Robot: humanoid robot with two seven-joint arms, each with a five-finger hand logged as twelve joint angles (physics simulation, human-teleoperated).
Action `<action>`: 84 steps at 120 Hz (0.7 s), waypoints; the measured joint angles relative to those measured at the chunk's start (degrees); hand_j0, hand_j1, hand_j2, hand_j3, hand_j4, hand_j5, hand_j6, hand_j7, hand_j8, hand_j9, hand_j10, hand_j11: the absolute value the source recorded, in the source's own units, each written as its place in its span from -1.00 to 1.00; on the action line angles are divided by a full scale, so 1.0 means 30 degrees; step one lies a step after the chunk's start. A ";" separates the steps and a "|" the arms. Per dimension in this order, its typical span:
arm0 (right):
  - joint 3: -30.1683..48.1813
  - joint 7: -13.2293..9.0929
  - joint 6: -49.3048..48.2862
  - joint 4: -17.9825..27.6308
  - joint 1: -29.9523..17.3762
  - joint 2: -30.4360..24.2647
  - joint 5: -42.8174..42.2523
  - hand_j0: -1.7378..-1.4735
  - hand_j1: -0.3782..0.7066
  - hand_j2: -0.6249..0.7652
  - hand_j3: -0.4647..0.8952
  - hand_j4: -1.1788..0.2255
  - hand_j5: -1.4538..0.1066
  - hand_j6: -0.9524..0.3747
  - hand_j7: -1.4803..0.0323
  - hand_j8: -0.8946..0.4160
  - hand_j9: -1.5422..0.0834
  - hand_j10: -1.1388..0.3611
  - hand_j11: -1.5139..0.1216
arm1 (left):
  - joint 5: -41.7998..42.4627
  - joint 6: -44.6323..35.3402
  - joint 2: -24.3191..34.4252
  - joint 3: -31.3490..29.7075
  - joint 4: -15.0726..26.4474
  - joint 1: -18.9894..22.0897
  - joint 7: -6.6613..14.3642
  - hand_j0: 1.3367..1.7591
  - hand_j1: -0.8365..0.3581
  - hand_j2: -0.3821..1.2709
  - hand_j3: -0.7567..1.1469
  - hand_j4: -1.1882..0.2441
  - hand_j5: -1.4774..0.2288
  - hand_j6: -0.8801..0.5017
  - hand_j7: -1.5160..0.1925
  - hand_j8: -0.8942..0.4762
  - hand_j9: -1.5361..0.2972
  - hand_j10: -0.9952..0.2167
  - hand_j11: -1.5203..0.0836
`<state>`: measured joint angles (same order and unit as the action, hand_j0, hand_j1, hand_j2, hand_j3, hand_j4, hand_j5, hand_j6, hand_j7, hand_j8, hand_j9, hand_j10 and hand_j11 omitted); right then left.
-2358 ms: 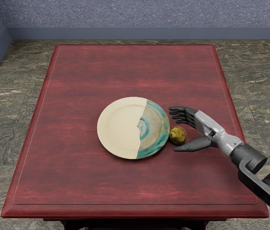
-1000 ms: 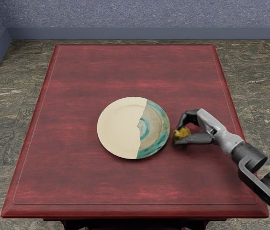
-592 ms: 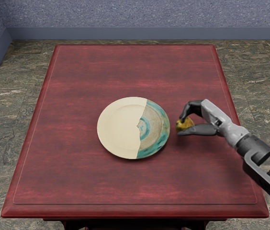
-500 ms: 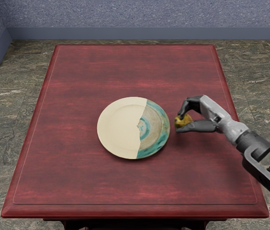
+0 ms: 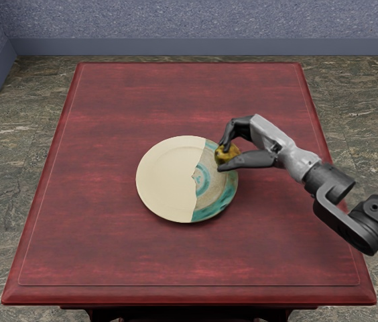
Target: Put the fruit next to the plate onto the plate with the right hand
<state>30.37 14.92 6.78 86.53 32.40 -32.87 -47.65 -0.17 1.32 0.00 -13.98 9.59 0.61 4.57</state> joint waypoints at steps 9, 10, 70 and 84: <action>-0.0220 -0.0122 -0.0138 -0.0379 0.0234 0.0746 -0.0032 -0.37 0.25 0.49 -0.32 -0.56 -0.59 -0.87 -0.54 -0.33 -0.49 0.06 -0.58 | 0.0000 0.0000 0.0000 -0.0001 0.0001 0.0000 0.0000 0.52 0.98 -0.54 -0.20 0.66 0.73 0.27 0.77 0.30 0.68 0.64 0.90; -0.0248 -0.0132 -0.0150 -0.0416 0.0255 0.0826 -0.0035 -0.37 0.25 0.49 -0.32 -0.56 -0.59 -0.87 -0.54 -0.33 -0.49 0.07 -0.57 | 0.0000 0.0000 0.0000 -0.0001 0.0000 0.0000 0.0000 0.52 0.98 -0.54 -0.20 0.66 0.73 0.27 0.77 0.30 0.68 0.64 0.90; -0.1370 -0.0219 -0.0356 -0.1958 0.0718 0.3001 -0.0247 -0.36 0.24 0.27 -0.32 -0.53 -0.65 -0.88 -0.54 -0.21 -0.54 0.15 -0.57 | 0.0000 0.0000 0.0000 -0.0001 0.0004 0.0000 0.0000 0.52 0.98 -0.54 -0.20 0.66 0.73 0.27 0.77 0.30 0.68 0.64 0.90; -0.1622 -0.0147 -0.0372 -0.2407 0.0673 0.3176 -0.0247 -0.36 0.25 0.32 -0.32 -0.53 -0.65 -0.88 -0.54 -0.22 -0.55 0.14 -0.57 | 0.0000 0.0000 0.0000 -0.0001 0.0002 0.0000 0.0000 0.52 0.98 -0.54 -0.20 0.66 0.73 0.27 0.77 0.30 0.68 0.64 0.90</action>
<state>25.50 14.48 5.66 79.31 34.42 -23.35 -48.39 -0.17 1.32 0.00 -13.99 9.60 0.61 4.57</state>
